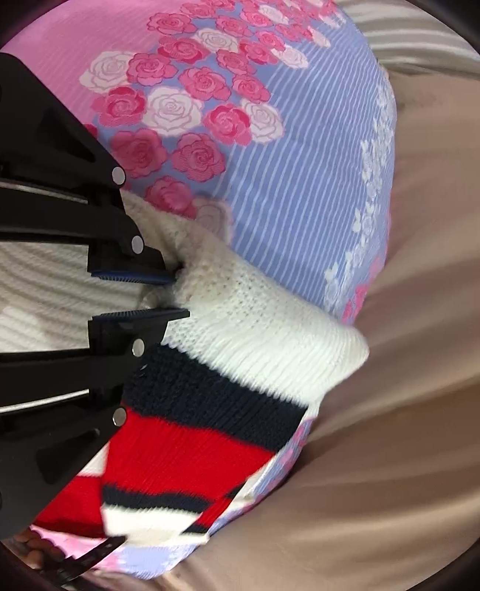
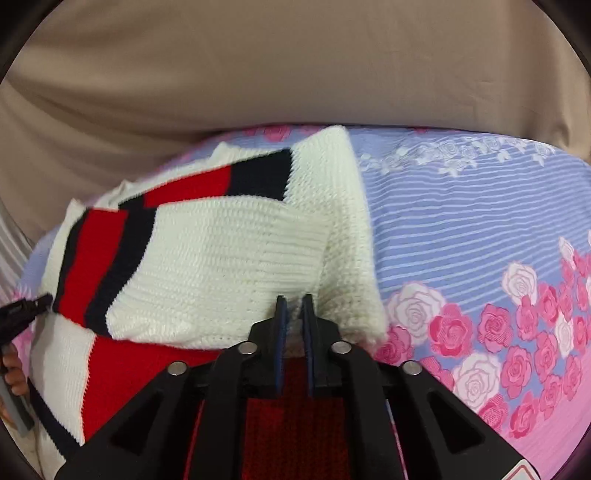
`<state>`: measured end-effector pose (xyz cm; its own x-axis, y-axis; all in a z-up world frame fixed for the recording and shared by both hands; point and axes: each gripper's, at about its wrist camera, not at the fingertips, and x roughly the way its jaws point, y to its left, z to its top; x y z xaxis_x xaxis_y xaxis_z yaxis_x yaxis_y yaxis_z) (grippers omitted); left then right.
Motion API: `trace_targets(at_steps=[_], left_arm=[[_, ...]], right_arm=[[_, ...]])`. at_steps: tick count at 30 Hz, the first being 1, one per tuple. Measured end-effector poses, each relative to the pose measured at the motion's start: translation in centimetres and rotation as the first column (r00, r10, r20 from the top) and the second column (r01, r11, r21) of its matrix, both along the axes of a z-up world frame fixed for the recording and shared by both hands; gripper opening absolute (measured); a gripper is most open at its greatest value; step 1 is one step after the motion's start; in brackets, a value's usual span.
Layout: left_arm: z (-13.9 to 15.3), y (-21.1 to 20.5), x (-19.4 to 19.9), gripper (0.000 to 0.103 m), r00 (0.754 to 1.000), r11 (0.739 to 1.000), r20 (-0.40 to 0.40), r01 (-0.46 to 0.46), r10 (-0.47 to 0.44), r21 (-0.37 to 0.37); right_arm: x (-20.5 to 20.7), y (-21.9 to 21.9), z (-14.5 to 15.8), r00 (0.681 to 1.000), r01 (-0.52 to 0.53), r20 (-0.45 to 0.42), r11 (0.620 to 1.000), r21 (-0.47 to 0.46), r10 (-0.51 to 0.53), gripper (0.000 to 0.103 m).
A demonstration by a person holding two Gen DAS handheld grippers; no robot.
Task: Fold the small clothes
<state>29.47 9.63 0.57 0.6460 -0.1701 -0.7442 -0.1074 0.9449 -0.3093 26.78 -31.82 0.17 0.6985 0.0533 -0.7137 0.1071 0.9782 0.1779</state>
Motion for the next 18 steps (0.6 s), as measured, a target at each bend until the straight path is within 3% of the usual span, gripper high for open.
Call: trace_targets(at_steps=[3, 5, 8, 13, 16, 18], left_arm=[[1.5, 1.2, -3.9, 0.032, 0.999, 0.999, 0.038, 0.033, -0.032, -0.025], [2.7, 2.3, -8.0, 0.066, 0.995, 0.998, 0.071, 0.067, -0.068, 0.009], [2.6, 3.6, -13.4, 0.082, 0.993, 0.993, 0.052, 0.1, -0.103, 0.055], [-1.8, 7.1, -21.3, 0.083, 0.987, 0.994, -0.12, 0.108, -0.108, -0.002], [-2.3, 7.4, -24.5, 0.083, 0.989, 0.995, -0.113, 0.099, -0.099, 0.0], [-2.4, 7.0, -25.8, 0.083, 0.985, 0.988, -0.109, 0.128, -0.137, -0.092]], right_arm=[[-5.6, 0.5, 2.6, 0.997, 0.002, 0.077, 1.0, 0.009, -0.003, 0.034], [-10.9, 1.0, 3.1, 0.995, -0.008, 0.098, 1.0, -0.001, 0.008, 0.057], [-18.3, 0.7, 1.6, 0.998, -0.045, 0.052, 0.998, 0.039, 0.043, 0.064], [-28.4, 0.9, -2.7, 0.998, -0.038, -0.055, 0.996, 0.085, 0.043, 0.065], [-31.9, 1.4, -4.0, 0.996, -0.022, -0.078, 0.989, 0.148, 0.034, 0.065], [-32.4, 1.9, -4.8, 0.996, -0.028, -0.075, 0.979, 0.2, 0.044, 0.065]])
